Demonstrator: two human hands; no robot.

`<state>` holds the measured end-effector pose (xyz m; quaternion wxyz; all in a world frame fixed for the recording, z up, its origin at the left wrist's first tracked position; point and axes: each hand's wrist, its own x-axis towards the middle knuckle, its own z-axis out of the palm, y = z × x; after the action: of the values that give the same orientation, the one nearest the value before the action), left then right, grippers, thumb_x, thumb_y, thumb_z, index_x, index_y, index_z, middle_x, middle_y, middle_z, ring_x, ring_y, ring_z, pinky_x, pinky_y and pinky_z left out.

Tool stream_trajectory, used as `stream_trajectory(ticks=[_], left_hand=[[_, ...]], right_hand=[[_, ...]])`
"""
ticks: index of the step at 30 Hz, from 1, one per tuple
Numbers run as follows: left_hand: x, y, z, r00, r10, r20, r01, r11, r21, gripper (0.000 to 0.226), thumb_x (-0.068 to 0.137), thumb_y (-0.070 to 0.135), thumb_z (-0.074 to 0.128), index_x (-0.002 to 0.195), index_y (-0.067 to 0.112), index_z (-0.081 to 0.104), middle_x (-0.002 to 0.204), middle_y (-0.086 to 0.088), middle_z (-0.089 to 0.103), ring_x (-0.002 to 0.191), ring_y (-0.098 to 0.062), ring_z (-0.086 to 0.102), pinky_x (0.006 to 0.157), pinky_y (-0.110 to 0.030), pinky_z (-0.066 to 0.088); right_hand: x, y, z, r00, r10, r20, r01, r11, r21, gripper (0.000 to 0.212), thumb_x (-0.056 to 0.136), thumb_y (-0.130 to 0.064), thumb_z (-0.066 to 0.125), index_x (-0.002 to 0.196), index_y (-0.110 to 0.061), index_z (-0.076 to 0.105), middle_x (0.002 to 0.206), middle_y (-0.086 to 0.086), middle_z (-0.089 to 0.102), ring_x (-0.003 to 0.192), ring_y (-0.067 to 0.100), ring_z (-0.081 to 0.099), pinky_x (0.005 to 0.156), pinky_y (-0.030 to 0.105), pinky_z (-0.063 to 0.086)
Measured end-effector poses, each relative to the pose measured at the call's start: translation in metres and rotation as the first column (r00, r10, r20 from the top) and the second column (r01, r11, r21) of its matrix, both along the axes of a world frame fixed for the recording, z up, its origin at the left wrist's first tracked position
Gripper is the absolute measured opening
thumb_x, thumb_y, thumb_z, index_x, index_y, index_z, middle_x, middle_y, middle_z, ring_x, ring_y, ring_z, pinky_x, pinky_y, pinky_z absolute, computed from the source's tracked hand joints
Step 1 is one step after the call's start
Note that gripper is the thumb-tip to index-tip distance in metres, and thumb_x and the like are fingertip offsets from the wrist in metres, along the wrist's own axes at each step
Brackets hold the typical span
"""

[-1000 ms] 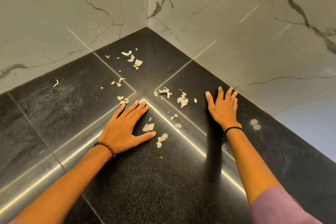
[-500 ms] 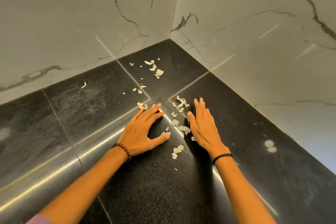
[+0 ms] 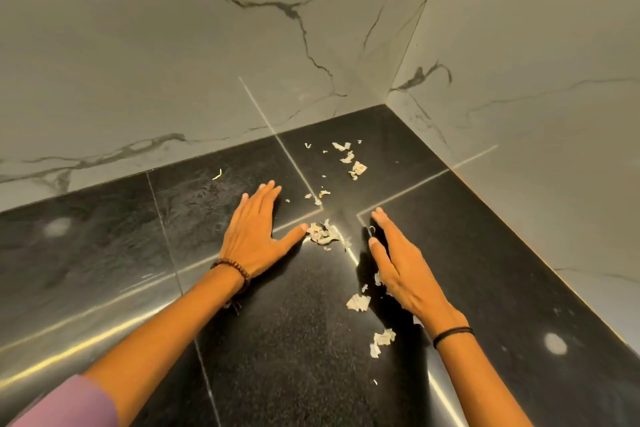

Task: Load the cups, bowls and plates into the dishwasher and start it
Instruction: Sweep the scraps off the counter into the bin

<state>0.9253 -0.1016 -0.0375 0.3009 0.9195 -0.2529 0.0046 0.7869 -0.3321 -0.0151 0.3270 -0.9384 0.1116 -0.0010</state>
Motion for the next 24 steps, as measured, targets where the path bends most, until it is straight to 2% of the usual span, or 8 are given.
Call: stream_trajectory(ticks=[3, 8, 10, 13, 18, 21, 23, 24], left_hand=[[0.0, -0.002, -0.004, 0.995, -0.056, 0.078, 0.049, 0.995, 0.083, 0.088, 0.083, 0.076, 0.037, 0.15, 0.02, 0.025, 0.158, 0.005, 0.023, 0.147, -0.009, 0.014, 0.121, -0.034, 0.001], [0.001, -0.004, -0.007, 0.992, -0.051, 0.119, 0.042, 0.996, 0.076, 0.082, 0.085, 0.073, 0.039, 0.149, 0.021, 0.03, 0.155, 0.006, 0.029, 0.146, -0.009, 0.018, 0.121, -0.033, 0.004], [0.002, -0.005, -0.006, 0.991, -0.046, 0.127, 0.037, 0.997, 0.074, 0.081, 0.085, 0.072, 0.039, 0.148, 0.021, 0.031, 0.155, 0.006, 0.031, 0.145, -0.009, 0.02, 0.121, -0.033, 0.005], [0.002, -0.005, -0.006, 0.992, -0.037, 0.119, 0.029, 0.997, 0.068, 0.08, 0.085, 0.071, 0.041, 0.147, 0.022, 0.032, 0.154, 0.006, 0.031, 0.145, -0.008, 0.021, 0.121, -0.032, 0.005], [0.003, -0.004, -0.006, 0.993, -0.031, 0.118, 0.024, 0.998, 0.063, 0.078, 0.086, 0.071, 0.041, 0.147, 0.024, 0.032, 0.154, 0.008, 0.032, 0.145, -0.007, 0.02, 0.122, -0.032, 0.006], [0.003, -0.005, -0.005, 0.992, -0.028, 0.121, 0.02, 0.998, 0.065, 0.077, 0.086, 0.071, 0.041, 0.147, 0.025, 0.032, 0.154, 0.009, 0.03, 0.145, -0.005, 0.019, 0.122, -0.032, 0.007], [0.003, -0.004, -0.004, 0.994, -0.022, 0.11, 0.016, 0.998, 0.056, 0.077, 0.085, 0.071, 0.041, 0.147, 0.025, 0.033, 0.154, 0.01, 0.03, 0.145, -0.004, 0.018, 0.122, -0.031, 0.007], [0.003, -0.005, -0.004, 0.994, -0.023, 0.105, 0.018, 0.998, 0.052, 0.077, 0.085, 0.071, 0.041, 0.147, 0.025, 0.033, 0.154, 0.011, 0.029, 0.145, -0.004, 0.017, 0.122, -0.031, 0.007]], right_hand=[[0.018, -0.007, -0.007, 0.992, -0.118, 0.045, 0.122, 0.989, -0.083, 0.057, 0.105, -0.039, 0.032, 0.157, -0.019, 0.019, 0.164, -0.004, 0.009, 0.15, 0.006, 0.002, 0.123, 0.028, 0.002], [0.055, -0.012, -0.003, 0.998, 0.027, 0.057, -0.019, 0.99, -0.139, 0.052, 0.106, -0.036, 0.033, 0.154, -0.019, 0.025, 0.16, -0.009, 0.006, 0.147, 0.006, -0.003, 0.121, 0.028, -0.002], [0.081, -0.024, -0.003, 0.993, -0.081, 0.08, 0.094, 0.982, -0.164, 0.053, 0.106, -0.034, 0.034, 0.154, -0.014, 0.026, 0.164, 0.004, 0.007, 0.151, 0.017, -0.003, 0.122, 0.036, -0.001], [0.12, -0.045, -0.004, 0.968, -0.245, -0.05, 0.238, 0.964, -0.121, 0.06, 0.105, -0.036, 0.035, 0.156, -0.01, 0.017, 0.164, 0.016, 0.001, 0.152, 0.028, -0.006, 0.122, 0.043, -0.001], [0.163, -0.043, -0.009, 0.997, -0.029, -0.067, 0.018, 0.986, -0.165, 0.059, 0.105, -0.034, 0.032, 0.156, -0.01, 0.015, 0.164, 0.013, 0.005, 0.152, 0.026, -0.002, 0.123, 0.042, -0.001], [0.17, -0.024, -0.008, 0.991, 0.126, 0.045, -0.12, 0.985, -0.121, 0.045, 0.105, -0.03, 0.038, 0.147, -0.016, 0.042, 0.156, 0.005, 0.037, 0.146, 0.02, 0.029, 0.119, 0.033, 0.021], [0.174, -0.015, -0.006, 0.967, 0.041, 0.25, 0.001, 0.986, -0.166, 0.026, 0.101, -0.031, 0.045, 0.119, -0.022, 0.062, 0.12, -0.002, 0.067, 0.112, 0.017, 0.061, 0.095, 0.033, 0.049], [0.178, -0.012, -0.005, 0.945, -0.02, 0.327, 0.082, 0.98, -0.179, 0.02, 0.098, -0.031, 0.048, 0.108, -0.022, 0.063, 0.106, -0.004, 0.067, 0.098, 0.016, 0.062, 0.084, 0.034, 0.051]])
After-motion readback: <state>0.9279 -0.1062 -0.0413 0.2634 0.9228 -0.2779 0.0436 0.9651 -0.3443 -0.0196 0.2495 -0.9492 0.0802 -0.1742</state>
